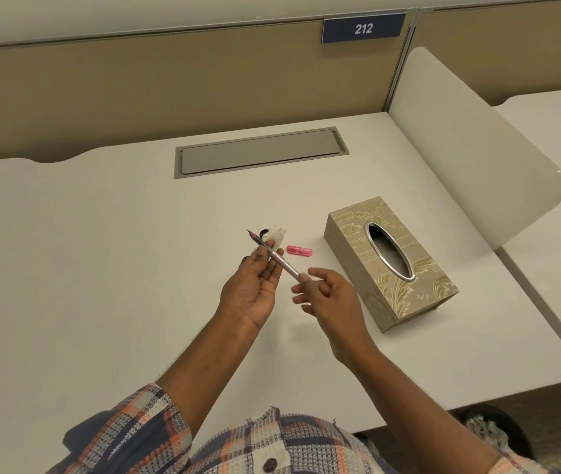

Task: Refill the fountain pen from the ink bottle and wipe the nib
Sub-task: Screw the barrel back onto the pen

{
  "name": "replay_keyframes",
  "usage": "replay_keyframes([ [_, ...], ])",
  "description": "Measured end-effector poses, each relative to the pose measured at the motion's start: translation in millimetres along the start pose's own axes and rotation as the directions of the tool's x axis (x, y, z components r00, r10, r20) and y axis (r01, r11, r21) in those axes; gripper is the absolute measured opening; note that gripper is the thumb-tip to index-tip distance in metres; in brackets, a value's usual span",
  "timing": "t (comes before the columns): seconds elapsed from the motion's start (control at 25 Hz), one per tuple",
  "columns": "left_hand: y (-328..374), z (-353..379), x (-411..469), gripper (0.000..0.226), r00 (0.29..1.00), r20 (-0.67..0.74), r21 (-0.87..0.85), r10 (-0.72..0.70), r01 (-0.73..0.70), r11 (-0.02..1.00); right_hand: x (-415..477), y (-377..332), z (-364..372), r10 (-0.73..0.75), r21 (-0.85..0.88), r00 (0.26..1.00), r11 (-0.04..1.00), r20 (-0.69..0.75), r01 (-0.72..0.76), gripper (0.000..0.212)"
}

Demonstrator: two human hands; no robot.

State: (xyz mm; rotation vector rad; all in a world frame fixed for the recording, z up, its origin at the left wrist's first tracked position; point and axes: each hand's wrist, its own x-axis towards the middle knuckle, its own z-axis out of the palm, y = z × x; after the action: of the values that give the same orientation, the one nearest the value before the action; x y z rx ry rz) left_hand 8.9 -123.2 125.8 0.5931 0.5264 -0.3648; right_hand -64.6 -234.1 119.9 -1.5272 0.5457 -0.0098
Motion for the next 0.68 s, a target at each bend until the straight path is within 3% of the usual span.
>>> replay_keyframes([
  [0.08,0.5,0.5,0.3,0.033,1.000,-0.001,-0.009,0.002,-0.002,1.000,1.0,1.6,-0.5,-0.017,0.021,1.000,1.000,-0.013,0.018,0.024],
  [0.2,-0.1,1.3,-0.2,0.031,1.000,0.005,0.009,0.012,-0.012,1.000,1.0,0.4,-0.2,-0.015,0.038,1.000,0.999,-0.017,0.015,0.011],
  [0.36,-0.8,0.2,0.8,0.030,1.000,0.002,0.015,0.025,-0.025,1.000,0.1,-1.4,1.8,0.078,0.089,0.996,0.993,0.033,-0.080,0.035],
  [0.6,0.2,0.1,1.0,0.029,0.999,-0.002,0.023,0.032,-0.032,0.999,-0.4,1.1,0.4,0.018,0.090,1.000,0.996,0.022,-0.019,0.013],
  [0.68,-0.5,0.6,0.6,0.030,1.000,0.000,0.021,0.031,-0.031,0.999,-0.8,0.7,1.0,0.051,0.075,0.998,0.996,0.021,-0.052,0.023],
])
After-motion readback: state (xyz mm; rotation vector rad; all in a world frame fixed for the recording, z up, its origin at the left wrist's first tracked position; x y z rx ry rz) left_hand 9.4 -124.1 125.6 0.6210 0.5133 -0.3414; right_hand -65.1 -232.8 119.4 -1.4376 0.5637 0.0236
